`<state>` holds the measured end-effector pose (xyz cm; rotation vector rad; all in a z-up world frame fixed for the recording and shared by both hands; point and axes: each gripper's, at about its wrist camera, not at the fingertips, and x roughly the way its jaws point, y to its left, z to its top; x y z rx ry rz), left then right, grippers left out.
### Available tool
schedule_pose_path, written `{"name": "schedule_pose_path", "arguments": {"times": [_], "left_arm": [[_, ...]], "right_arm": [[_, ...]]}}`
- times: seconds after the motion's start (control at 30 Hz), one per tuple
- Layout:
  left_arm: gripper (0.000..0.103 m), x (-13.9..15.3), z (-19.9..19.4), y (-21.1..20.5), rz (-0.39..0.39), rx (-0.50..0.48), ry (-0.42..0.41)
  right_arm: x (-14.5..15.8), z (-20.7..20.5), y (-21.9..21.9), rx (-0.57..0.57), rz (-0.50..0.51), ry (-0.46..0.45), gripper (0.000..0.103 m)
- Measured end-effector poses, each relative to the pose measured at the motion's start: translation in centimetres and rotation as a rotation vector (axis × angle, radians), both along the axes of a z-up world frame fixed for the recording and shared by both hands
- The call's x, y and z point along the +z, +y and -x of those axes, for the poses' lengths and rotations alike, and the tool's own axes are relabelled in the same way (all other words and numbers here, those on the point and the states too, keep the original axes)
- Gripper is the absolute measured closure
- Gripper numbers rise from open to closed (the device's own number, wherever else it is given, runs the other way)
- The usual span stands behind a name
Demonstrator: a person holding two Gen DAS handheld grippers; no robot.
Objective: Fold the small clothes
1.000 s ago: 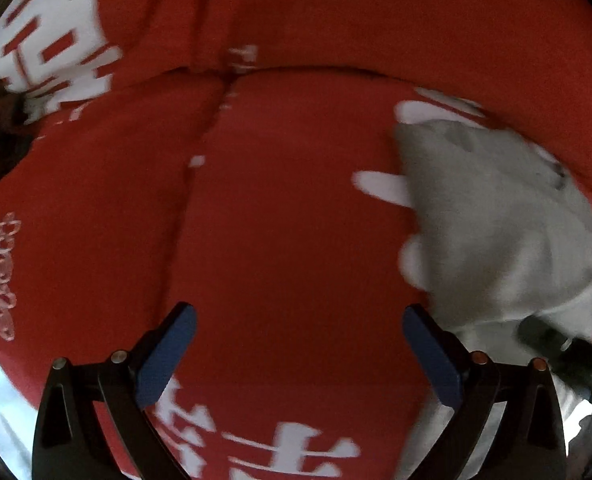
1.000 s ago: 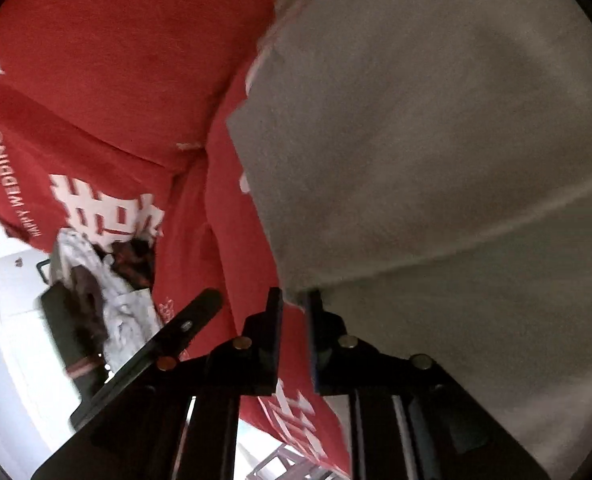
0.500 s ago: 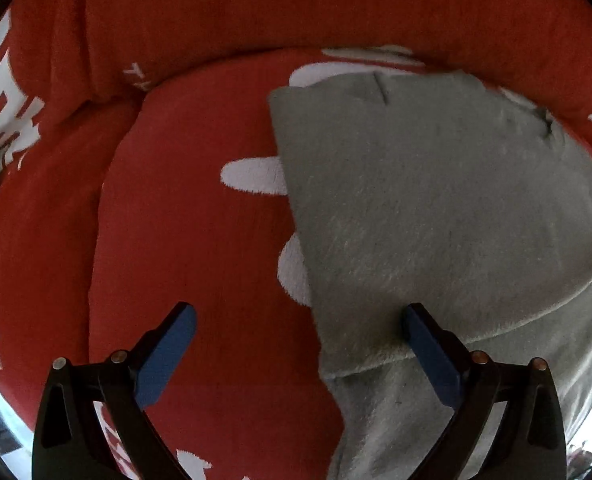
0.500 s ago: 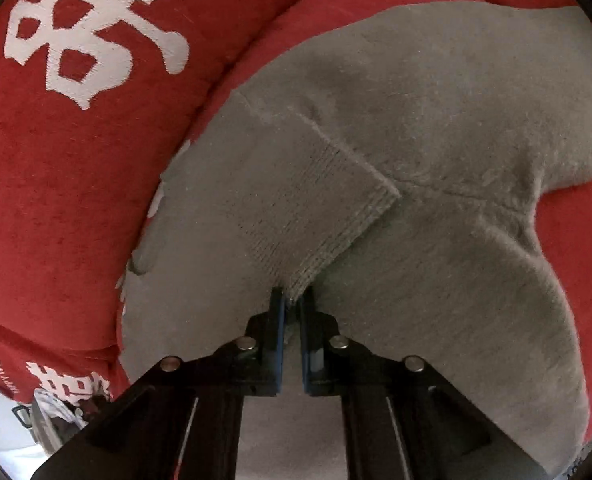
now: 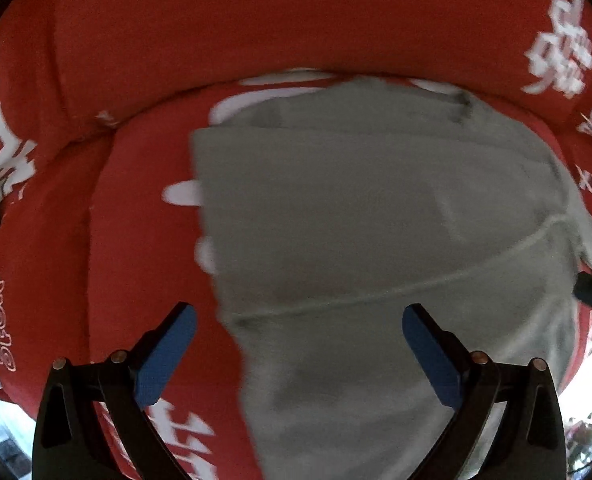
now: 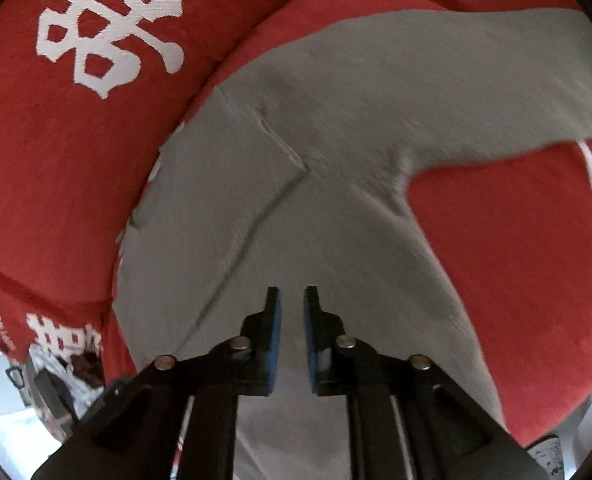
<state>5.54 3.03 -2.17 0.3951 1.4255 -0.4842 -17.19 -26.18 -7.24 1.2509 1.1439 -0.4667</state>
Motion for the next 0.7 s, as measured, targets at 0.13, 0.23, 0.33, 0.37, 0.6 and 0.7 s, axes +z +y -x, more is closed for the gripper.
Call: {"name": "schedule_pose_path", "arguments": {"times": [0.13,0.23,0.33,0.37,0.6,0.7], "left_arm": [[0.000,0.7,3.7,-3.7,0.021,-0.047,0.054],[0.000,1.0,6.0,-6.7,0.031,-0.084,0.063],[0.000,0.9,7.7,-9.0,0.053,-0.109,0.065],[0.000,0.7,8.0,-9.6,0.051,-0.117,0.063],[0.000,-1.2,10.0,-14.3,-0.009,-0.185,0.114],[0.000,-1.8,10.4,-15.5,-0.031,-0.196,0.114]], "right_arm": [[0.6,2.9,0.1,-0.014,-0.036,-0.012,0.056],[0.6,4.9,-0.4,-0.038,-0.061,-0.009,0.056],[0.4,7.0,-1.7,-0.078,-0.068,-0.002,0.056],[0.2,7.7,-2.2,-0.093,-0.069,-0.002,0.055],[-0.6,12.8,-7.4,-0.262,-0.036,-0.031,0.044],[-1.1,15.6,-10.0,-0.370,-0.022,-0.036,0.044]]}}
